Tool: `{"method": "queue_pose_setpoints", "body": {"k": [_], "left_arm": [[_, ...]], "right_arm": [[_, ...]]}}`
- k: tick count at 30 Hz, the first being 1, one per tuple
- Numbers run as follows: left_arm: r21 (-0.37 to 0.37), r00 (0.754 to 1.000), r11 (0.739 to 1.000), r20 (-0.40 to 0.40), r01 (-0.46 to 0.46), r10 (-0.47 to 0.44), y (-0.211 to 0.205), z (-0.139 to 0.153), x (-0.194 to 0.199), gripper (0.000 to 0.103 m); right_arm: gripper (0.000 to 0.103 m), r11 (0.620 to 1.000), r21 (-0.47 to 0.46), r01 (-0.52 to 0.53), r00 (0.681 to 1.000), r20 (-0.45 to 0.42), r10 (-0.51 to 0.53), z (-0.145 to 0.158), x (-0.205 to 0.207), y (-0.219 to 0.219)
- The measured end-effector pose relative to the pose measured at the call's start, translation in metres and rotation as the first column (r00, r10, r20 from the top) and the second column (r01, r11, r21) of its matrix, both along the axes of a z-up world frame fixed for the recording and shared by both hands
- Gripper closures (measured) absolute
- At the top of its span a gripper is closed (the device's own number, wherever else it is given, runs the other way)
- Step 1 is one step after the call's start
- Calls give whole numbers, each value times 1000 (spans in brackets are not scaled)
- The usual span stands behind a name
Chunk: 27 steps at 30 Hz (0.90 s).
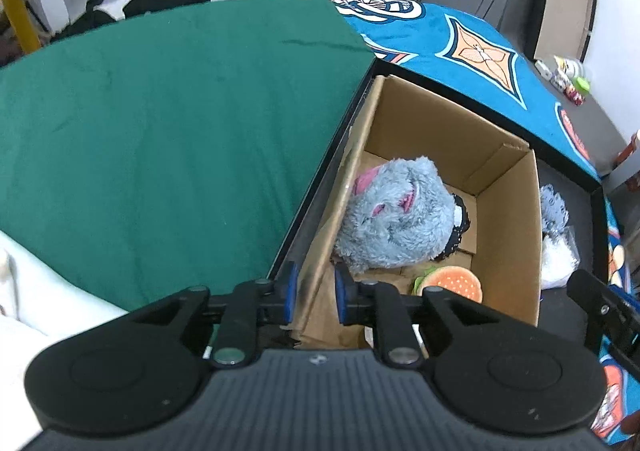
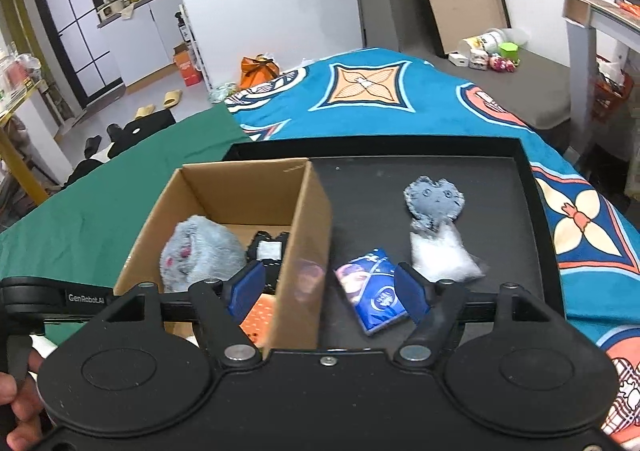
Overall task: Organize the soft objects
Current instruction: 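Move the right gripper to the white bubble-wrap bag and grasp it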
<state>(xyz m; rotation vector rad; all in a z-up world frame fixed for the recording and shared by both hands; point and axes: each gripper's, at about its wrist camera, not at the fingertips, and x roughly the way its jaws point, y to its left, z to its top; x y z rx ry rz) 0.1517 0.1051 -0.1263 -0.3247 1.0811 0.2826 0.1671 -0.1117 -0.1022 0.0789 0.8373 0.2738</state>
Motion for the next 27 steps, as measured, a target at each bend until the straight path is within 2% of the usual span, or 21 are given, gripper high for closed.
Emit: {"method": "queue_pose_setpoints", "body": {"k": [8,10,12,15,27], "left_arm": [[33,1000,999,-27,15,-14,-8,0,5,79],[39,999,999,-22,27,-27,-11,2,6,73],[59,999,997,-19,44,-43,-16,3,7,60],[85,998,995,-24,54,-52,-21,4,8,52],[137,994,988,-90,74,-63,-34,-6,23,48]], "right_arm": [[32,1000,0,18,1000,-10,-18,-11,5,-19],[32,1000,1,21,1000,-14,-21,-15,8,-26],[32,1000,-1,27,999,-20,-27,-20,13,-32],[32,999,-10,35,999,-27,-35,-28,19,-39],[32,998,-24,56,996,-63,-58,-65,47,-58]]}}
